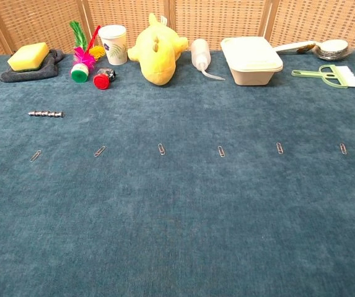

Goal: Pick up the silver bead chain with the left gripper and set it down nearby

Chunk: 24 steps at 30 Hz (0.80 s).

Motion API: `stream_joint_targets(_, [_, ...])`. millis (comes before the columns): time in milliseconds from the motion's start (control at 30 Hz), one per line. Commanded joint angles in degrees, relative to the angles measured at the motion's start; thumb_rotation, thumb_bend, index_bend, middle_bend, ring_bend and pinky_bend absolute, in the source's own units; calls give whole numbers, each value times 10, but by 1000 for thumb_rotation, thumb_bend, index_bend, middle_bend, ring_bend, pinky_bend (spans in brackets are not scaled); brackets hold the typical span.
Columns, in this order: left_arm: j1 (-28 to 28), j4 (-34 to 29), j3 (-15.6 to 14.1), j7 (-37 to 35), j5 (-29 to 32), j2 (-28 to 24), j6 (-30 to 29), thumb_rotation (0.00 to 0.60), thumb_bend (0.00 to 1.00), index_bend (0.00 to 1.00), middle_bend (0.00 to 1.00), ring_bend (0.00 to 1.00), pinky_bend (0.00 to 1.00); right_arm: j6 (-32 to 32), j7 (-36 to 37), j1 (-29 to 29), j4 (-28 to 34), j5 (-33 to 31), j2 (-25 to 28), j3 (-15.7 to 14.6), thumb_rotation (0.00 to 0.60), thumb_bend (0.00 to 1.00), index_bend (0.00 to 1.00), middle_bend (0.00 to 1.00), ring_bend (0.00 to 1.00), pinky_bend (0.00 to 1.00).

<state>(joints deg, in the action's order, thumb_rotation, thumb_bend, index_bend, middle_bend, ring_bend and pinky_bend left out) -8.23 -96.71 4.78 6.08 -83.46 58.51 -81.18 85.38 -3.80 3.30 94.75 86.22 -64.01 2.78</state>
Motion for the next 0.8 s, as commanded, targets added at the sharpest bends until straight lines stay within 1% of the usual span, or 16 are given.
stream_joint_targets(33, [-29,15,18,7,17,1,35,600,301,267,284,282,221,1,0,-2,-1,0,-4,-2,513,376,140,202,215,180])
stream_joint_targets(133, [-60,27,33,11,30,3,72,600,301,267,302,305,221,2,-1,-4,-3,-3,-6,-2,512,376,139,202,216,180])
stream_joint_targets(233, [-91,44,43,17,40,9,111,600,301,274,358,360,222,2,-2,-4,-1,-3,-5,-1,513,376,139,202,216,180])
stream_joint_targets(300, [-113,58,51,22,48,16,137,600,301,304,448,441,252,3,-4,-4,0,-3,-6,-1,512,376,139,202,216,179])
stream_joint_targets(367, [-128,69,58,23,46,26,146,600,301,319,489,479,286,3,-4,-5,0,-4,-6,-2,512,376,139,202,216,180])
stream_joint_targets(467, [-159,105,67,28,49,49,173,600,301,320,512,510,342,1,-6,-7,-1,-8,-7,-3,512,376,139,202,216,180])
stream_joint_targets(533, [-178,123,71,32,54,61,192,600,301,320,562,559,415,3,-5,-9,-2,-10,-7,-2,512,376,139,202,216,180])
stream_joint_targets(600, [-198,144,77,32,55,74,209,600,301,320,655,642,545,4,-4,-9,-3,-12,-8,0,513,376,139,202,215,180])
stream_joint_targets(633, [-209,159,80,30,56,83,218,600,301,320,691,675,591,3,-3,-9,-4,-13,-8,0,513,376,139,202,215,180])
stream_joint_targets(700, [-227,183,83,25,59,98,236,600,300,320,795,778,716,1,-3,-8,-7,-14,-9,1,513,376,139,202,215,180])
stream_joint_targets(800, [-255,213,86,15,57,117,262,600,300,324,897,883,827,-2,-4,-7,-7,-16,-9,2,514,376,140,202,216,180])
